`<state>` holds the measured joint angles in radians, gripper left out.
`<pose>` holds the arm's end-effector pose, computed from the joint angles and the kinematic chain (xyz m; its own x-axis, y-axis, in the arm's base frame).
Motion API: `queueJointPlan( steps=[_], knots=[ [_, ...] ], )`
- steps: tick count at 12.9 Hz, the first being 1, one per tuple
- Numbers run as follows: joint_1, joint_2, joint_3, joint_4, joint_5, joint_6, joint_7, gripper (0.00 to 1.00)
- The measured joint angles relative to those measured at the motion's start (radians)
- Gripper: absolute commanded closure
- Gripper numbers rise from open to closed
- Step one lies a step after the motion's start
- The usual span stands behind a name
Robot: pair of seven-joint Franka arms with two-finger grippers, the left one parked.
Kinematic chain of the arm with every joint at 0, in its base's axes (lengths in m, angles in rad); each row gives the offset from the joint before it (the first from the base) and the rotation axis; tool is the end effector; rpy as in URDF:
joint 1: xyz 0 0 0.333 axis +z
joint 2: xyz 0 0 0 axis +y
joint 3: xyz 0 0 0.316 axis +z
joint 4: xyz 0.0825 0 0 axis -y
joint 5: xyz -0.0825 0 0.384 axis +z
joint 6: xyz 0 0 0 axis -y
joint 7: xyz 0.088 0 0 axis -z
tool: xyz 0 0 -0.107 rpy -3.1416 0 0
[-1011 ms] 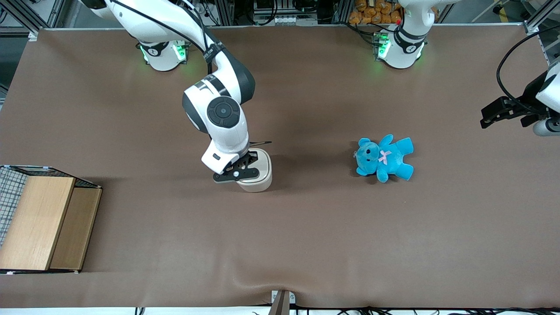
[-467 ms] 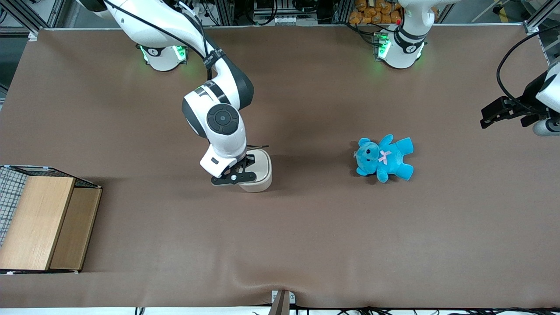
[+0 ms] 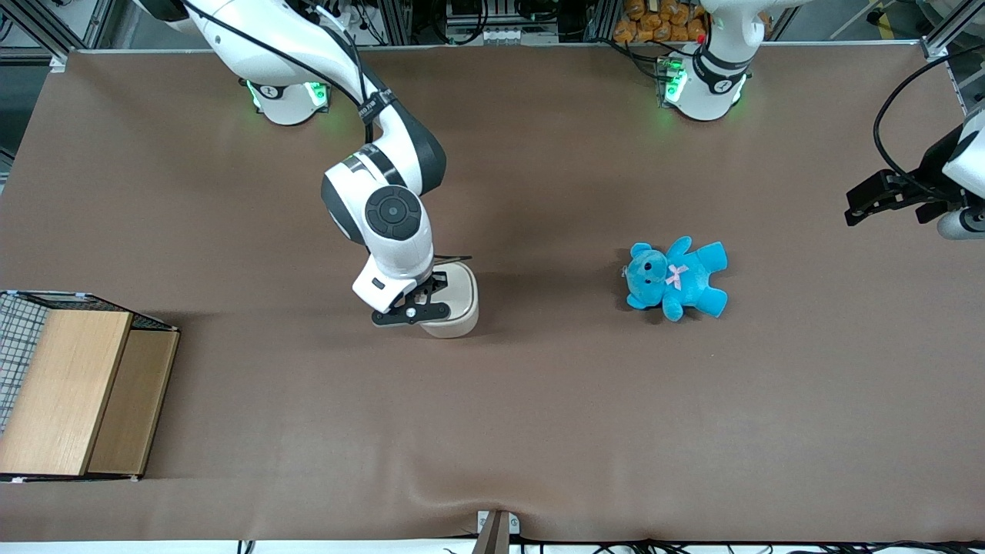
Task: Open trash can with right arm
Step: 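Lift and swing the lid open with the right gripper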
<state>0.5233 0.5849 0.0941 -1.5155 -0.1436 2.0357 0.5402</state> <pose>0.5791 0.3890 0.3172 0.9913 0.1304 -0.0171 0.1315 -0.9868 0.0944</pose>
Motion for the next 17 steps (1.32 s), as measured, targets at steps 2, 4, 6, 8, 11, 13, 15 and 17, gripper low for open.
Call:
queueJointPlan(
  steps=[2, 4, 6, 8, 11, 13, 15, 17],
  knots=[
    [0.0, 0.0, -0.001, -0.008, -0.001, 0.019, 0.0, 1.0],
    [0.0, -0.005, -0.002, -0.02, -0.002, 0.035, 0.0, 1.0],
    [0.0, -0.009, -0.003, -0.028, -0.002, 0.046, 0.0, 1.0],
    [0.0, -0.01, -0.003, -0.031, -0.002, 0.051, 0.0, 1.0],
    [0.0, -0.012, -0.004, -0.035, -0.002, 0.056, 0.0, 1.0],
    [0.0, -0.013, -0.004, -0.035, -0.002, 0.057, 0.0, 1.0],
    [0.0, -0.016, -0.004, -0.03, -0.001, 0.048, 0.0, 1.0],
    [-0.001, -0.027, -0.003, 0.003, 0.002, -0.014, 0.0, 1.0]
  ],
)
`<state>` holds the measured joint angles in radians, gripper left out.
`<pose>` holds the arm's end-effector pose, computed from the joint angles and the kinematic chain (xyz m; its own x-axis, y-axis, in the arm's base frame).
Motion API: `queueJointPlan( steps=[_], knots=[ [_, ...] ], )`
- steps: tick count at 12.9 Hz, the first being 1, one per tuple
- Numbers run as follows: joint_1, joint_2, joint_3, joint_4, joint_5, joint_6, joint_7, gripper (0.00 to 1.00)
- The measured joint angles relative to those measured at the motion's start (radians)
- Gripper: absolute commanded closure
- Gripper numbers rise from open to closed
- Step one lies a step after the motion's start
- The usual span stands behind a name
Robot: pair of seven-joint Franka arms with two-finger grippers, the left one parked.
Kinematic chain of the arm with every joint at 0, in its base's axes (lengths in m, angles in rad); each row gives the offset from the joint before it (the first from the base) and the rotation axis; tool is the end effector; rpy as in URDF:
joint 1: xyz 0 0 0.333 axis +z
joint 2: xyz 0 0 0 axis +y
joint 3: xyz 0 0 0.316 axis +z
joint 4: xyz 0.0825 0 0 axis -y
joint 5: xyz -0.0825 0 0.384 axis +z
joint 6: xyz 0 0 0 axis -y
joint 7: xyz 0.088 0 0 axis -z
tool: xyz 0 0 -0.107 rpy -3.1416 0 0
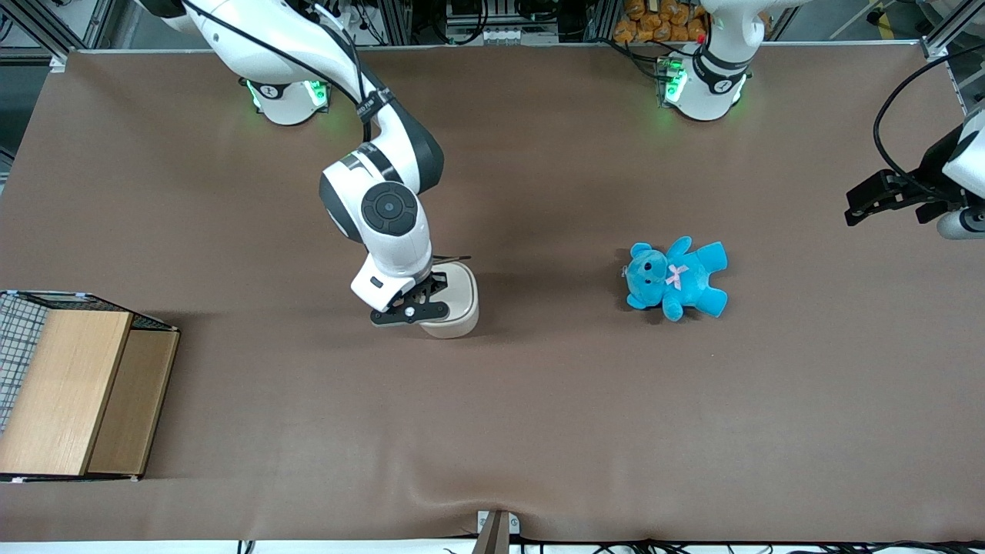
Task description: Open trash can with right arm
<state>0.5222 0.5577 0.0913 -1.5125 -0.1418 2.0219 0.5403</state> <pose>0.5800 0.3864 0.3363 0.9922 0.1249 -0.0013 0.1245 -0.9882 0.0897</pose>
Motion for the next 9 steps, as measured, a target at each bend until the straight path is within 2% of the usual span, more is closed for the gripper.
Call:
queueJointPlan(
  steps=[1, 2, 3, 4, 5, 6, 9],
  knots=[
    [-0.002, -0.009, 0.0, 0.017, 0.002, -0.031, 0.0, 1.0],
    [-0.005, -0.02, 0.0, 0.033, 0.003, -0.056, 0.0, 0.95],
    [-0.012, -0.036, 0.0, 0.043, 0.003, -0.075, 0.0, 0.8],
    [-0.024, -0.056, 0.0, 0.051, 0.005, -0.093, 0.0, 0.52],
    [-0.042, -0.083, 0.0, 0.056, 0.012, -0.113, 0.0, 0.12],
    [-0.065, -0.115, 0.0, 0.059, 0.026, -0.128, -0.001, 0.0],
    [-0.134, -0.24, -0.001, 0.064, 0.06, -0.202, -0.046, 0.0]
  ],
)
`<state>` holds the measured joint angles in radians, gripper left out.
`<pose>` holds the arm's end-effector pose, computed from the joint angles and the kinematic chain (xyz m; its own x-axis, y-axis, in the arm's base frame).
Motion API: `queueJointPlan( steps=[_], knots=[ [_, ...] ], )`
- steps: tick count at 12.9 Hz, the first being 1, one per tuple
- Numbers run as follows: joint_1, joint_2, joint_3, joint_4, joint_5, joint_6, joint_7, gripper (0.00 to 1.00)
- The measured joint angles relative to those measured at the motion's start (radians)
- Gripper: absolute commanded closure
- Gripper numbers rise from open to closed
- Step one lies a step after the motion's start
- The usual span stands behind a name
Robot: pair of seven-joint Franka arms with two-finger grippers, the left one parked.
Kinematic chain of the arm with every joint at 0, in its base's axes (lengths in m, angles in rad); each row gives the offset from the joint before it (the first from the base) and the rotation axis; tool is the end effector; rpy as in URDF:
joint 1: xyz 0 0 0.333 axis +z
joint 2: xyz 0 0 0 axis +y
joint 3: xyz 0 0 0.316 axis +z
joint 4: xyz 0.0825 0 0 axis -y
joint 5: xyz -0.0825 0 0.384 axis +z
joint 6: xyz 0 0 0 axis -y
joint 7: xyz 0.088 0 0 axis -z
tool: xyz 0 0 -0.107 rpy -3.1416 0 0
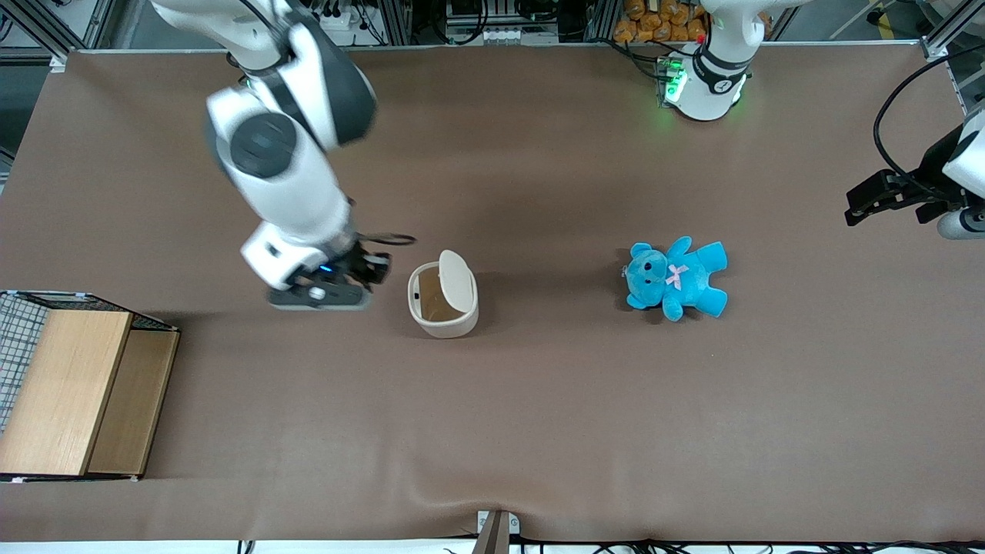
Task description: Open trash can with right arm
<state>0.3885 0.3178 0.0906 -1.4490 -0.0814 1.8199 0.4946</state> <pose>0.5953 0.2926 0.5122 0.9974 -0.0021 0.0720 -0.0036 -0.9998 0.0197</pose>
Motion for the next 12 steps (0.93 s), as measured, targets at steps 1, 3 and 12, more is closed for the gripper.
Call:
queueJointPlan(
  steps=[1, 3, 12],
  knots=[
    [-0.021, -0.043, -0.001, 0.0, 0.002, -0.042, -0.046, 0.0],
    [-0.069, -0.124, -0.011, -0.001, 0.003, -0.124, -0.164, 0.0],
    [-0.194, -0.376, -0.134, -0.067, 0.033, -0.266, -0.307, 0.0]
  ],
)
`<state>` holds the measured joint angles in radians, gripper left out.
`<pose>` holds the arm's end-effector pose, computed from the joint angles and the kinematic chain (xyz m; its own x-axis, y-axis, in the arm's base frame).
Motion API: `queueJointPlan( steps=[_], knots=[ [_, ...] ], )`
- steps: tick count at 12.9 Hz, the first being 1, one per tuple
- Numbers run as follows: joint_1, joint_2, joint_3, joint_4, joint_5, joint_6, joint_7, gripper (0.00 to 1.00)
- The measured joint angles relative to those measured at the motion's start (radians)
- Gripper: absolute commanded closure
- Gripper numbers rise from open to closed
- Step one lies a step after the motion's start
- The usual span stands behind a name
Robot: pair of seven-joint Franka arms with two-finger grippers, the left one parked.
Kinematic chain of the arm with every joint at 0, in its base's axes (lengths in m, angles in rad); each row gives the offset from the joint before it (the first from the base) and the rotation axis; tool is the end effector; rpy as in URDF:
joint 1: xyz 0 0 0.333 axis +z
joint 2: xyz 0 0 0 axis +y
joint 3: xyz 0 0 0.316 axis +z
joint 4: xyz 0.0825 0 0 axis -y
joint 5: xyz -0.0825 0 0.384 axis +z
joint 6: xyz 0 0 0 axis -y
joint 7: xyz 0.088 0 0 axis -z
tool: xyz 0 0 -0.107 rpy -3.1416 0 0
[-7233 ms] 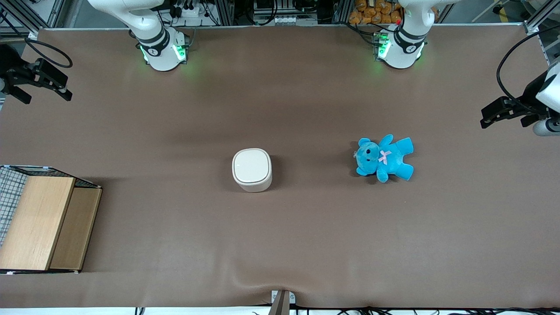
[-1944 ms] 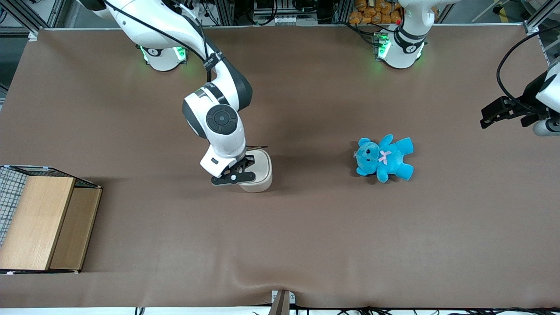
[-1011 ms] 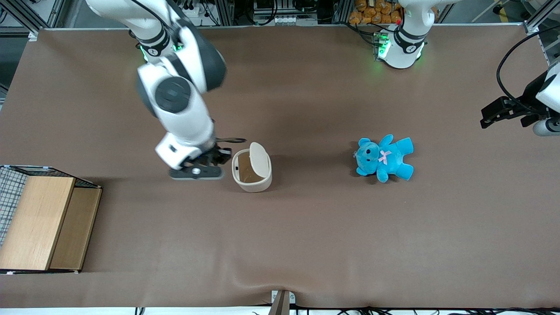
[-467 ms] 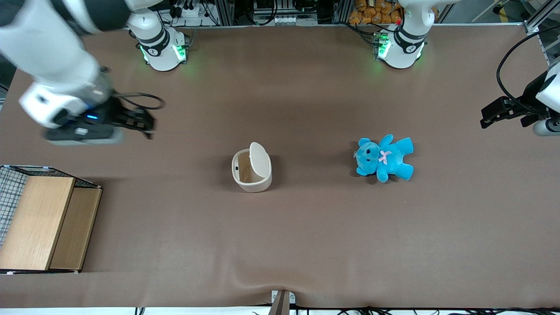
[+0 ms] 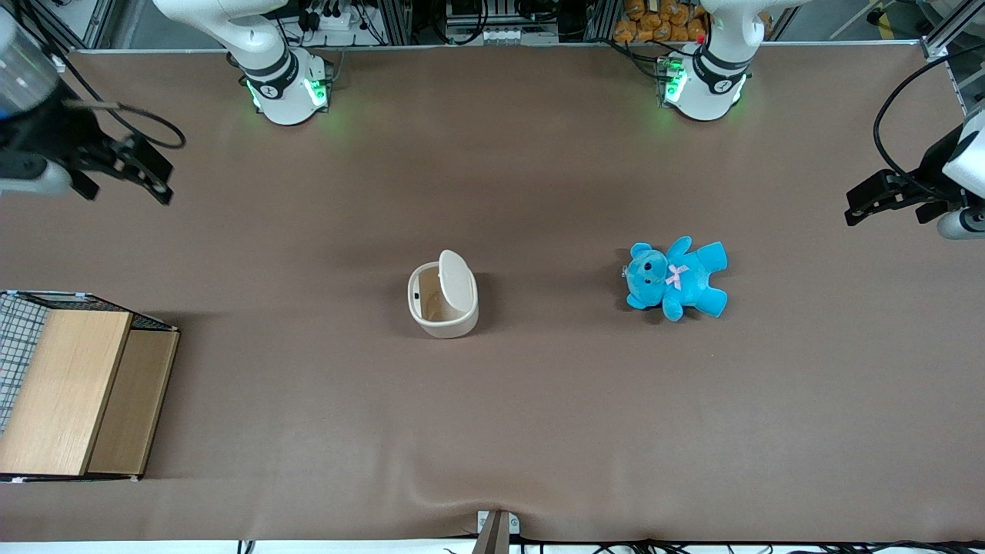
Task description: Open trash can with right arm
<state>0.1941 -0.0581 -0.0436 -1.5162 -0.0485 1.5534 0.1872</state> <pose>0.5290 0.0740 0.6804 0.9941 -0.0383 0.1020 -0.0413 -0.9988 0.0272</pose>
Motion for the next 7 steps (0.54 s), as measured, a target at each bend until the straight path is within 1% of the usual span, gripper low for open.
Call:
queueJointPlan(
  steps=[3, 7],
  knots=[
    [-0.002, -0.023, -0.071, -0.008, 0.04, -0.037, -0.113, 0.0],
    [-0.003, -0.024, -0.075, -0.018, 0.045, -0.038, -0.123, 0.0]
  ],
)
